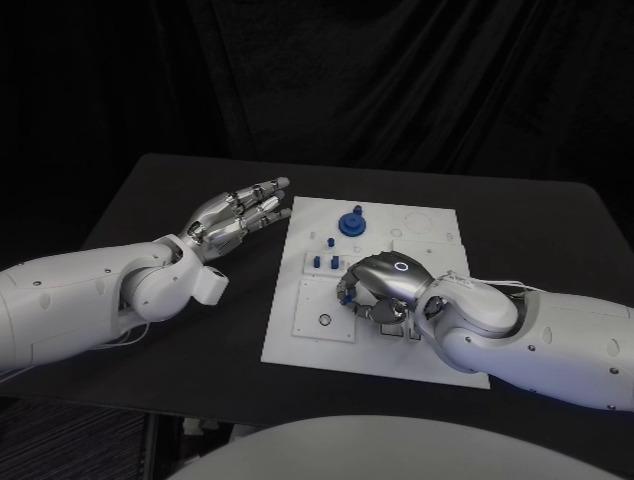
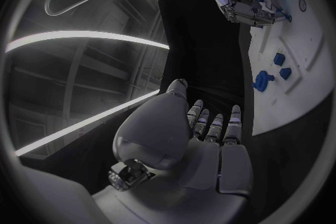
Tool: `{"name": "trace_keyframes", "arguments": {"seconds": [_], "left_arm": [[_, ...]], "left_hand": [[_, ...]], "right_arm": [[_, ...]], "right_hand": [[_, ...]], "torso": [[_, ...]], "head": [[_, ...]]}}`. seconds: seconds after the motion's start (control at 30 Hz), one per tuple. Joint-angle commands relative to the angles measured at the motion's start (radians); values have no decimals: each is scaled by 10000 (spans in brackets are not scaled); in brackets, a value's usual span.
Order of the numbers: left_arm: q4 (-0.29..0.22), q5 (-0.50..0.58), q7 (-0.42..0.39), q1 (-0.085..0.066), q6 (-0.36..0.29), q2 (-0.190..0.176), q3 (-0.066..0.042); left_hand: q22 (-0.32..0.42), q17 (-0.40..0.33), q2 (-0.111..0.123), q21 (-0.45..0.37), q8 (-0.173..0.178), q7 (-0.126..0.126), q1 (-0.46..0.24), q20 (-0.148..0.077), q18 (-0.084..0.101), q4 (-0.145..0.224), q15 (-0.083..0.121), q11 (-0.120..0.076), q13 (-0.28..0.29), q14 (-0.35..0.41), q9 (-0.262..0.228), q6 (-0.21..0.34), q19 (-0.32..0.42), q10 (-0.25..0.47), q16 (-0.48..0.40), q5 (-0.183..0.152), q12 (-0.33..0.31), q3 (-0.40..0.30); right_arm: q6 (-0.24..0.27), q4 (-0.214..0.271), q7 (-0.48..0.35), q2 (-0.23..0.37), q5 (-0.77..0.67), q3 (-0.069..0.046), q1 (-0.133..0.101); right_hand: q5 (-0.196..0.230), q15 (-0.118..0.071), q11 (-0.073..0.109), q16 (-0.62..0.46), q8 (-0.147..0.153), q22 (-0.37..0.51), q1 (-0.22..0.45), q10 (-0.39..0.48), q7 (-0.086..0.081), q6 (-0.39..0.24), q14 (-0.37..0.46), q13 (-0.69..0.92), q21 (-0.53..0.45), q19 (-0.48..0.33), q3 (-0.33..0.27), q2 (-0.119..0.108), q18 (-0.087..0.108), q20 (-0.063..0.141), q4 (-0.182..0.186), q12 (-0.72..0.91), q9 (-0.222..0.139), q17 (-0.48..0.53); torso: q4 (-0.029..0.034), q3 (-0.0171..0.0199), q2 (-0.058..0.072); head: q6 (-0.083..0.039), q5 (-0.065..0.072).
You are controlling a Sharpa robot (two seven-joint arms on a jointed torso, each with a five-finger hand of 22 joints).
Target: Assemble the parts on the task board
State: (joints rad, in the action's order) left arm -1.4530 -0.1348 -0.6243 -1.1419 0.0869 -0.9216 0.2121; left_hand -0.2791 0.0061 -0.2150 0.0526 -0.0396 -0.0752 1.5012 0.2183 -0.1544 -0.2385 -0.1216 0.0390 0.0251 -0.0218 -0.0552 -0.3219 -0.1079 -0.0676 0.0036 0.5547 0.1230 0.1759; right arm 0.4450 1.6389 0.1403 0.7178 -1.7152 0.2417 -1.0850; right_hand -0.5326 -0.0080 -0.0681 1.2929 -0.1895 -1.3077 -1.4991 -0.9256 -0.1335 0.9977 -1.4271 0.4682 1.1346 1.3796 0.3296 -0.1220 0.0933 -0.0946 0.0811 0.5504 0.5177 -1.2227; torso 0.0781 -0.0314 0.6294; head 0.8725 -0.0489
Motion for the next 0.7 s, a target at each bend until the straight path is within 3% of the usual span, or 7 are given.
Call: {"name": "trace_keyframes", "arguments": {"seconds": [0.03, 0.57, 0.7], "left_arm": [[-6, 56, -88, 18, 125, 26, -10], [31, 56, -29, 35, 140, 45, -10], [45, 56, -17, 39, 146, 56, -10]], "left_hand": [[9, 7, -4, 35, -36, -11, 116, 86, -153, -10, -72, 92, 6, 13, -10, -23, -7, -11, 43, -20, 16, -75], [-4, 13, -29, 39, -44, -31, 130, 95, -157, 0, -80, 112, 8, -6, -20, -72, -18, -14, 50, -18, 24, -111], [-6, 15, -37, 40, -48, -45, 135, 102, -159, 5, -86, 127, 10, -11, -24, -92, -23, -20, 52, -23, 33, -129]], "right_arm": [[-28, -61, -25, -39, -117, -2, 88], [-58, -195, -46, -162, -118, -4, 195], [-108, -218, -39, -192, -118, -4, 197]], "right_hand": [[40, -11, 12, 53, -28, -1470, -52, -67, -6, -92, -76, 12, 14, 56, 26, 3, -45, -7, -61, 33, -17, 9], [37, -3, 0, -6, 6, -1446, -33, -53, -21, -151, -45, 10, -70, 18, 23, -8, -29, -10, -61, 27, -12, 85], [164, 41, -49, -50, 229, -1428, 15, 26, -85, -461, -9, -1, -122, -18, 62, -27, -23, -35, -51, -12, -84, 144]], "torso": [[-44, 22, 9], [-20, 17, -34], [-22, 12, -32]], "head": [[1, -51], [1, -41], [1, -40]]}}
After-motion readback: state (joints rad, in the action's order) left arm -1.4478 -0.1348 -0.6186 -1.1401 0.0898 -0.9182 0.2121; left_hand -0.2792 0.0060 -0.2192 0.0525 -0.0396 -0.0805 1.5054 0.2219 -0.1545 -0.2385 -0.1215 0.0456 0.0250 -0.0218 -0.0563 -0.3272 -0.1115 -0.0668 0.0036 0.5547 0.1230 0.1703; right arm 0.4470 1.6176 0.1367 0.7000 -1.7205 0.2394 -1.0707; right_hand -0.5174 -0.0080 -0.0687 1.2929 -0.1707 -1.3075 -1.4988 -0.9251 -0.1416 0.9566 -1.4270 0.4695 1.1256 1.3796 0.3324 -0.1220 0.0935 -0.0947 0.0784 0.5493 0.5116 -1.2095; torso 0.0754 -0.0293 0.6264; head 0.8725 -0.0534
